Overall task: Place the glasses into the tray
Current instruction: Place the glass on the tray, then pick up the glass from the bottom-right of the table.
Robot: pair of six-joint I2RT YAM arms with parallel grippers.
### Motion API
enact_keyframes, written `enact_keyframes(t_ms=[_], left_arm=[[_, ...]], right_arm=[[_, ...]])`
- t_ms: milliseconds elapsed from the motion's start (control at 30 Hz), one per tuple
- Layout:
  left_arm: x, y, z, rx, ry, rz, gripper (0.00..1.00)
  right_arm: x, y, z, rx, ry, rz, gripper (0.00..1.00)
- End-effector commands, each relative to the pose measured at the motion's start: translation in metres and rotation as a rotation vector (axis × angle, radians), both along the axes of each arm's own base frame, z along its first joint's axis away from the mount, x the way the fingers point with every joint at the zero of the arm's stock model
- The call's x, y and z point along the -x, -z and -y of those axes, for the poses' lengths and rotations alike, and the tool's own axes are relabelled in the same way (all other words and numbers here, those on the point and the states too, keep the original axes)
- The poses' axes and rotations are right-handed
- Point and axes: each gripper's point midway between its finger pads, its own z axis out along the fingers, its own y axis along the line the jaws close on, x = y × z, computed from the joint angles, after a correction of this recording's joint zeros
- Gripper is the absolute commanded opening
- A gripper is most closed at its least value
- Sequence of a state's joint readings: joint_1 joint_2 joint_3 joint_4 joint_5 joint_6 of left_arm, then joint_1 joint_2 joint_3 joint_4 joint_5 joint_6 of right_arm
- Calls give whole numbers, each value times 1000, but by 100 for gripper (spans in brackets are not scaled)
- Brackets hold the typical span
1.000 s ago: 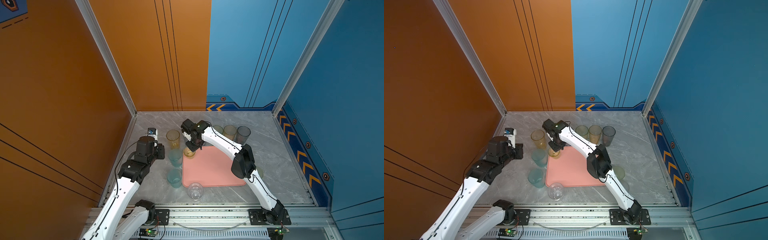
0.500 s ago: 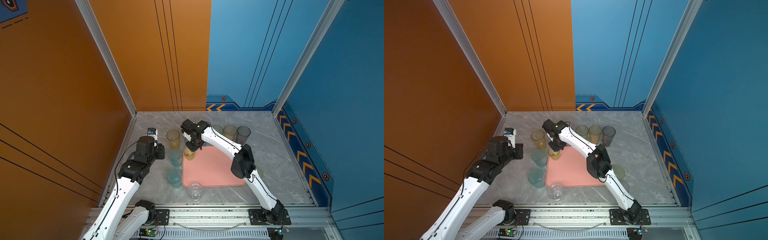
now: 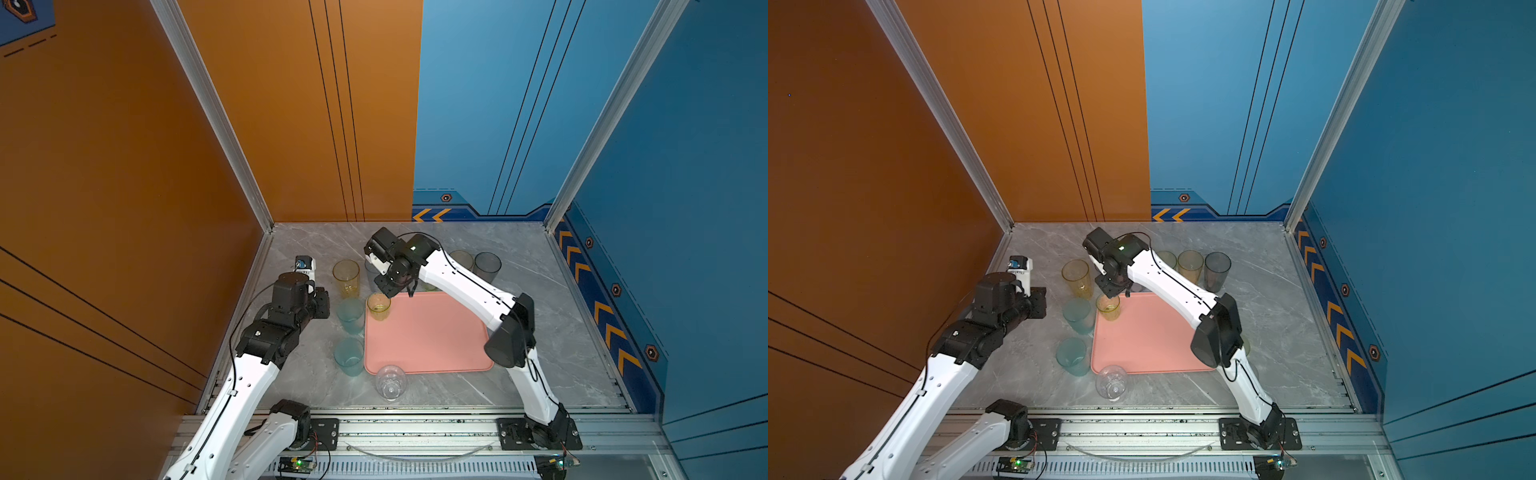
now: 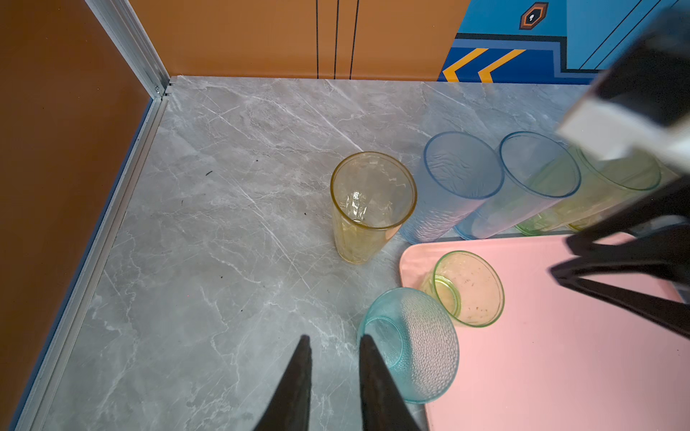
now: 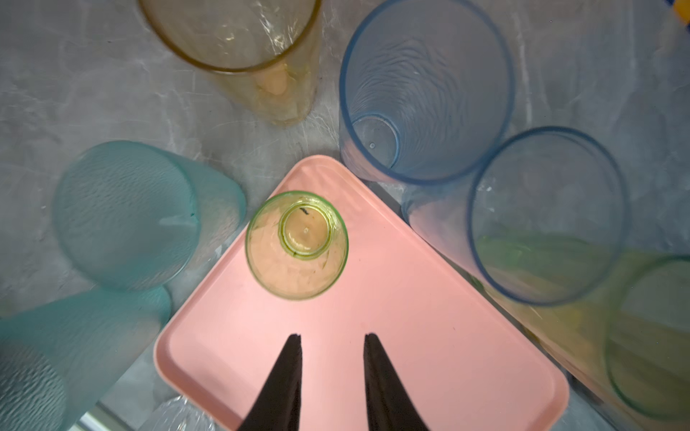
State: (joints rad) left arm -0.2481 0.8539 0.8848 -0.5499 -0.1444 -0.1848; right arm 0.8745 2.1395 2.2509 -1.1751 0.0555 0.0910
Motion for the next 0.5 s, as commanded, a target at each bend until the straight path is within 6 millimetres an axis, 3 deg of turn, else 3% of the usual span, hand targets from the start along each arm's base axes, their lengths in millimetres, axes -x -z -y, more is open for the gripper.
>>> enact_keyframes(t_ms=[0,100,300,467], left_arm=[[-1,-8,9,3,31,10,24],[-1,-6,19,-20,60,4,24],[-4,-4,44,-72,122,-6,24],[-10,-3,58,-47,160,-7,24]], right_arm=[[17,-50,34,-43,51,103,28],[35,-59,86,-38,165,144,30],[74,-24,224,-37,547,73,30],[112,-8,298,-42,770,32,29]])
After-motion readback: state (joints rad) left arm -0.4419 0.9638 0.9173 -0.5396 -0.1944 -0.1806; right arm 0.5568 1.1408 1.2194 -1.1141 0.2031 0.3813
